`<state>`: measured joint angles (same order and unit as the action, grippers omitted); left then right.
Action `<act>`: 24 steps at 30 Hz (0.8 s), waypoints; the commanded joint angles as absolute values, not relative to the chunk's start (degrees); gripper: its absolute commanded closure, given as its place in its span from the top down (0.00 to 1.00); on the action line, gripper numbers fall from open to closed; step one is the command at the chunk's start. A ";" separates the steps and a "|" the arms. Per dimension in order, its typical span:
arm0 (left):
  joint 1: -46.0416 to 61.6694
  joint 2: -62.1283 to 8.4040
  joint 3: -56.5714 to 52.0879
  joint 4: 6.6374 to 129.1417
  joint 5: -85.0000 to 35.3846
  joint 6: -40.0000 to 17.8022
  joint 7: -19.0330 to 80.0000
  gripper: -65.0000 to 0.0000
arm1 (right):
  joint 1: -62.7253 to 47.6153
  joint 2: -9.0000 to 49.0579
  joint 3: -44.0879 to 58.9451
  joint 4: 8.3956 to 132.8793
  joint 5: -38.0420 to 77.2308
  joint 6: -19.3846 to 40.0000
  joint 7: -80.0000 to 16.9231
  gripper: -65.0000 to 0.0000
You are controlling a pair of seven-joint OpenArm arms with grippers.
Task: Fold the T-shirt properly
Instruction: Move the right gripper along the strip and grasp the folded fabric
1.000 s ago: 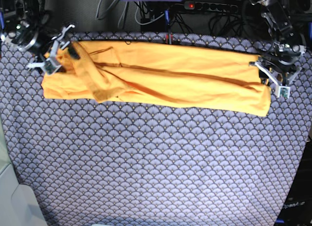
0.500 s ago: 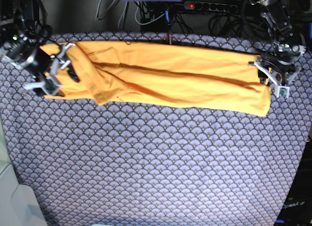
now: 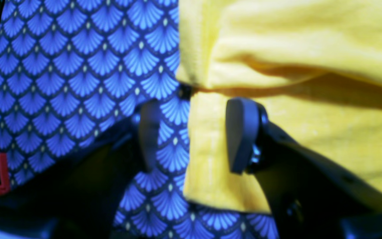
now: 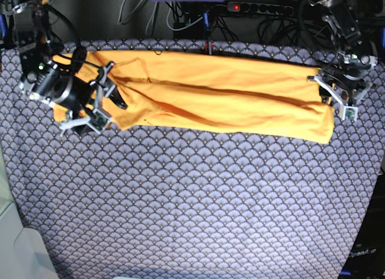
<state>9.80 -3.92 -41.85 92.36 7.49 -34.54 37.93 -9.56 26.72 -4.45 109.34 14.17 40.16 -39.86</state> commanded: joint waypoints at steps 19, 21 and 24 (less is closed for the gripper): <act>8.92 -4.44 -41.98 93.58 6.99 -34.33 36.88 0.48 | -0.13 26.68 -10.15 97.80 14.99 40.00 -39.08 0.55; 8.92 -4.44 -41.98 93.58 6.90 -34.33 36.88 0.48 | 0.22 26.68 -10.15 97.80 14.99 40.00 -39.08 0.55; 8.92 -4.44 -41.98 93.58 6.81 -34.33 36.88 0.48 | 0.66 26.24 -11.12 97.71 14.99 40.00 -39.16 0.54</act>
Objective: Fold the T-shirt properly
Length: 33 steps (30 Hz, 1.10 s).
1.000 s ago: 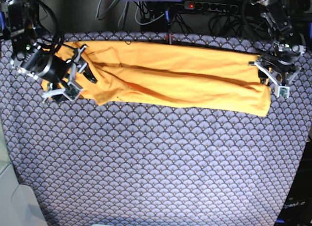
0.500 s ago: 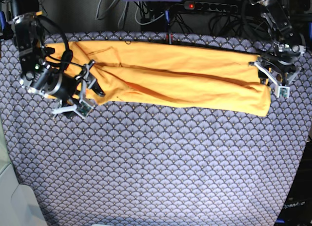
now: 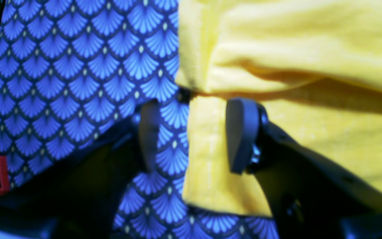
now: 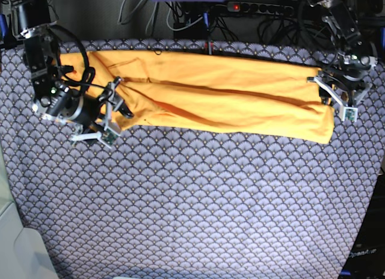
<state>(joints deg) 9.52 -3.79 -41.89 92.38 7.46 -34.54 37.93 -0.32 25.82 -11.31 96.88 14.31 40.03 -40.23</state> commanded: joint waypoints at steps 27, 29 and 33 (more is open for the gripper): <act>8.92 -4.44 -41.98 93.49 6.73 -34.33 36.88 0.48 | -6.37 25.01 -17.36 111.69 14.73 40.00 -49.01 0.02; 9.01 -4.44 -41.98 93.49 6.73 -34.33 36.88 0.48 | -6.46 25.01 -17.45 111.78 14.73 40.00 -50.15 0.08; 9.19 -4.44 -41.98 93.49 6.64 -34.33 36.88 0.48 | -6.64 25.01 -17.45 111.78 14.90 40.00 -51.65 0.32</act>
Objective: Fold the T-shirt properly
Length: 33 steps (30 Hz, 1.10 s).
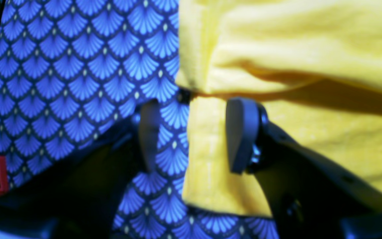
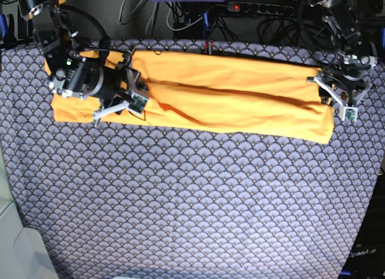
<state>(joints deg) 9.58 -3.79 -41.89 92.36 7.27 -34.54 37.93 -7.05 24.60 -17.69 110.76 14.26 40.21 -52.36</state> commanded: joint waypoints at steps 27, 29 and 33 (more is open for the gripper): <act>8.75 -4.44 -41.98 93.23 6.55 -34.42 36.79 0.48 | -12.88 32.75 -19.47 113.54 14.81 40.00 -51.03 0.52; 8.75 -4.44 -41.98 93.32 6.55 -34.42 36.79 0.48 | -12.79 32.84 -19.30 113.54 14.81 40.00 -51.03 0.52; 8.75 -4.44 -41.98 93.32 6.55 -34.42 36.79 0.48 | -11.91 33.01 -17.98 113.54 14.73 40.00 -51.03 0.52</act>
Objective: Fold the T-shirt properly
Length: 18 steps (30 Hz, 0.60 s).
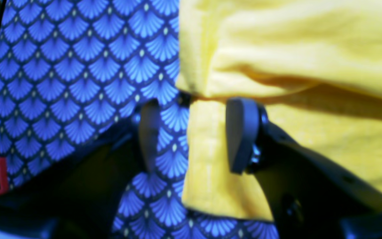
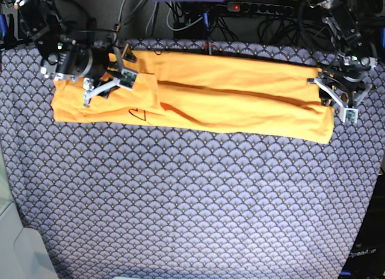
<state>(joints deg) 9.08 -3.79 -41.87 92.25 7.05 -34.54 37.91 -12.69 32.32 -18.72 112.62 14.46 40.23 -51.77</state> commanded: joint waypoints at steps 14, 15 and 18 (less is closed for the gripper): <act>8.92 -4.35 -41.98 93.41 6.55 -34.42 36.79 0.48 | -11.38 32.13 -12.18 113.19 14.73 40.00 -51.03 0.52; 8.92 -4.35 -41.98 93.41 6.55 -34.42 36.79 0.48 | -10.68 31.08 -12.00 113.19 14.64 40.00 -50.68 0.52; 8.84 -4.35 -41.98 93.49 6.55 -34.42 36.79 0.48 | -9.89 29.93 -9.36 113.01 14.64 40.00 -50.86 0.52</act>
